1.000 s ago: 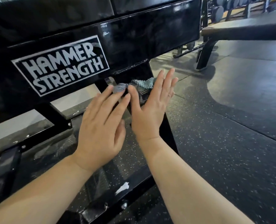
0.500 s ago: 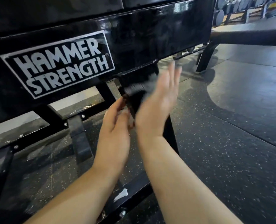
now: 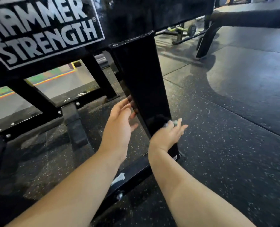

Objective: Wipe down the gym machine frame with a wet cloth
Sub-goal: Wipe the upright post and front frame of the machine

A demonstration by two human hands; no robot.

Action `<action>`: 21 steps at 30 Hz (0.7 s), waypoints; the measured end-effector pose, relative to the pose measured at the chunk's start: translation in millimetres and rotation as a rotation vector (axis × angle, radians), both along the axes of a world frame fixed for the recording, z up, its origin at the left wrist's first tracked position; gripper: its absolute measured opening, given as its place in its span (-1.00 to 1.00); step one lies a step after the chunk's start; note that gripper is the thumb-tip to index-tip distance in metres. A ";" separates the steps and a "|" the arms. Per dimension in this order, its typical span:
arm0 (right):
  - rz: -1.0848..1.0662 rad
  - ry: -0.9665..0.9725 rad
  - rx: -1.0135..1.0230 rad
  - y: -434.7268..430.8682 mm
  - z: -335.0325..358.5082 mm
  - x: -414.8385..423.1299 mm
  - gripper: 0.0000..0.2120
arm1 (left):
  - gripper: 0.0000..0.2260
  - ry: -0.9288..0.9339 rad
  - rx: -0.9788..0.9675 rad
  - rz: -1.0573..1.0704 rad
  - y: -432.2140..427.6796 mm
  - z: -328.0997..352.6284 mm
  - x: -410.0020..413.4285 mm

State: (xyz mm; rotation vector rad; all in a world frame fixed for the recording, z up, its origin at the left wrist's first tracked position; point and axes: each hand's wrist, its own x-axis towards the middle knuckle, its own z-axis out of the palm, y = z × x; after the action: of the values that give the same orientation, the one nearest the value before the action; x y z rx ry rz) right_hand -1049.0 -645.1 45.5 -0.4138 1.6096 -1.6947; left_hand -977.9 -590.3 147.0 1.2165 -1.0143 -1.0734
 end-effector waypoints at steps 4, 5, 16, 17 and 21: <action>0.012 0.207 -0.380 4.0 59.8 16.6 -0.51 | -0.75 -0.023 0.051 0.037 -3.3 -20.8 0.5; -0.004 0.290 -0.442 5.4 57.8 20.1 -0.54 | -0.75 -0.020 0.058 0.035 -2.8 -23.9 2.3; 0.066 -0.284 0.352 -3.4 -128.2 -10.8 -0.52 | -0.65 -0.090 0.193 -0.120 -2.5 -67.4 2.7; 0.002 -0.294 0.357 -8.1 -121.9 -10.1 -0.54 | -0.64 -0.091 0.199 -0.121 -3.2 -69.0 3.5; -0.025 -0.112 0.023 -12.6 -83.4 4.8 -0.56 | -0.63 -0.039 0.190 -0.104 -10.0 -75.7 6.0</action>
State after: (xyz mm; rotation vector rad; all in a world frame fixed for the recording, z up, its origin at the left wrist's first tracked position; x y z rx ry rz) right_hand -1044.1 -657.7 -38.0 -0.2829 1.5569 -1.6859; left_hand -972.0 -600.3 71.3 1.3537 -1.0322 -1.2545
